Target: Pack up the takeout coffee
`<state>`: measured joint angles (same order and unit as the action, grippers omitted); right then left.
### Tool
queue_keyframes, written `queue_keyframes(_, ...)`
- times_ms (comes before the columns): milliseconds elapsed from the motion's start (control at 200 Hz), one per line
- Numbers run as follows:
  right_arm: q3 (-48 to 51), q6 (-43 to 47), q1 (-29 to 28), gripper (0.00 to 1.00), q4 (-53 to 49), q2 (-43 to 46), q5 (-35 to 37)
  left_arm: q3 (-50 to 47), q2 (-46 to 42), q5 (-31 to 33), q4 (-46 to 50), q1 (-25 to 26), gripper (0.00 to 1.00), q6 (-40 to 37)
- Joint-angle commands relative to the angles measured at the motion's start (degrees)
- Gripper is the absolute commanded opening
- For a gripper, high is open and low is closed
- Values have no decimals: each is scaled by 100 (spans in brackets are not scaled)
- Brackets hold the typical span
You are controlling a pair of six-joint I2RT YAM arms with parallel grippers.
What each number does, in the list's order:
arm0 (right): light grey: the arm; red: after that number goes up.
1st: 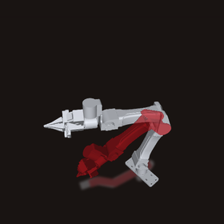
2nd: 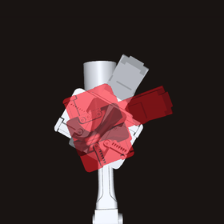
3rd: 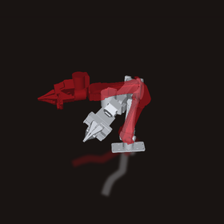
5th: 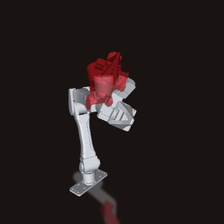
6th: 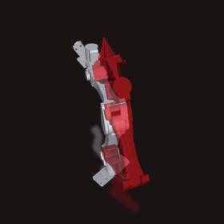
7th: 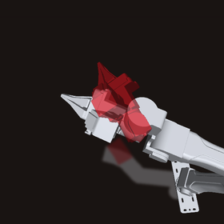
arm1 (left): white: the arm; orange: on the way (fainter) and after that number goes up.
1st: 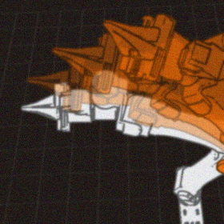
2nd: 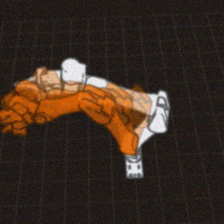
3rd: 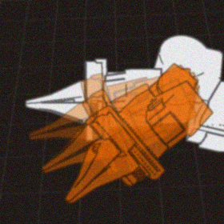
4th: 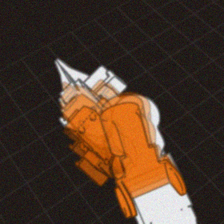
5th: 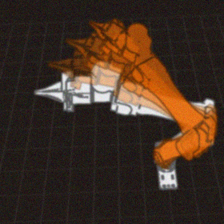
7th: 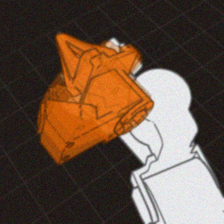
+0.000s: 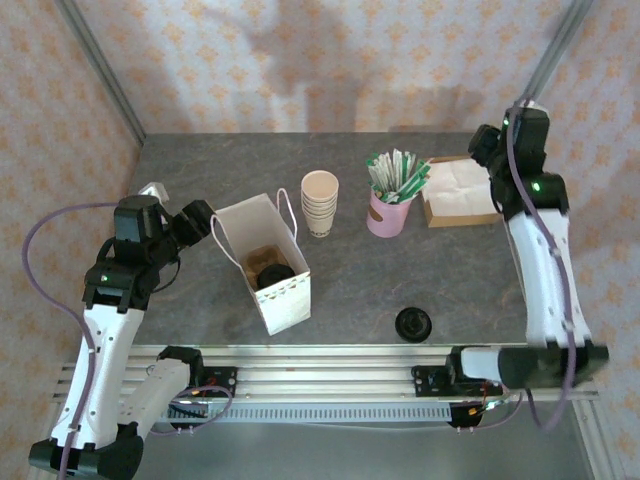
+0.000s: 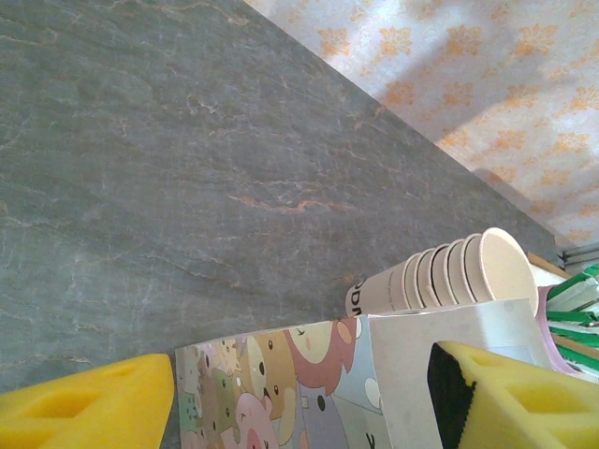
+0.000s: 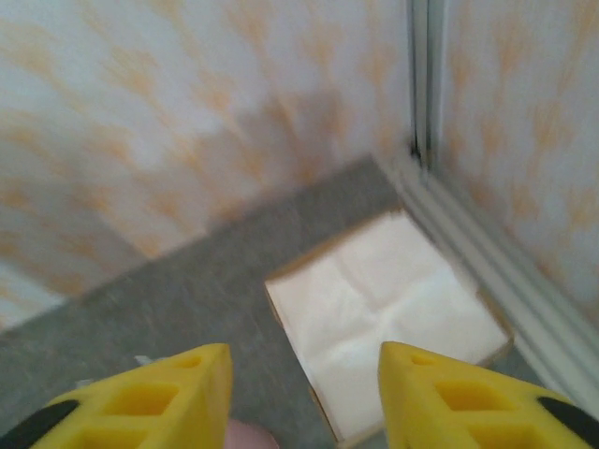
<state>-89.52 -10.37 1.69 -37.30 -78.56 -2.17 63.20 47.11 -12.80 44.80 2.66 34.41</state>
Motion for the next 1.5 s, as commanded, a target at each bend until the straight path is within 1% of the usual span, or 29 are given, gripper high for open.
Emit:
queue_keyframes(0,207,-437,409,42,181,-903,-1293,-33,-104,90,66,57,73,-110)
queue_keyframes(105,6,-281,579,41,173,-1816,-1356,-28,-136,5,136,59,73,-175)
queue_keyframes(220,-412,-91,647,39,53,-2734,-1341,29,-176,117,259,52,73,-312)
queue_keyframes(345,-905,109,658,38,-60,-3482,-1187,59,-202,192,330,55,73,-348)
queue_keyframes(375,-1039,156,658,38,-125,-3622,-1114,61,-202,211,344,50,73,-496)
queue_keyframes(445,-1328,247,658,38,-241,-3878,-926,78,-210,234,372,57,73,-532)
queue_keyframes(631,-1811,500,662,39,-525,-4307,-387,44,-211,278,363,57,73,-580)
queue_keyframes(806,-1921,576,658,39,-695,-4591,-392,-1,-172,308,302,52,73,-597)
queue_keyframes(1071,-1750,670,662,38,-629,-4770,-371,-16,-88,326,277,53,73,-619)
queue_keyframes(1191,-1848,659,658,35,-723,-4937,-378,-60,-88,311,253,57,73,-603)
queue_keyframes(1396,-1841,688,659,34,-716,-5085,-260,-47,-94,356,261,53,73,-620)
queue_keyframes(1441,-1858,670,657,32,-726,-5114,-284,-40,-90,352,274,52,73,-627)
queue_keyframes(1476,-1873,655,663,26,-717,-5133,-308,-42,-88,351,281,49,73,-629)
queue_keyframes(1496,-1876,647,664,25,-713,-5140,-312,-44,-88,348,272,58,73,-617)
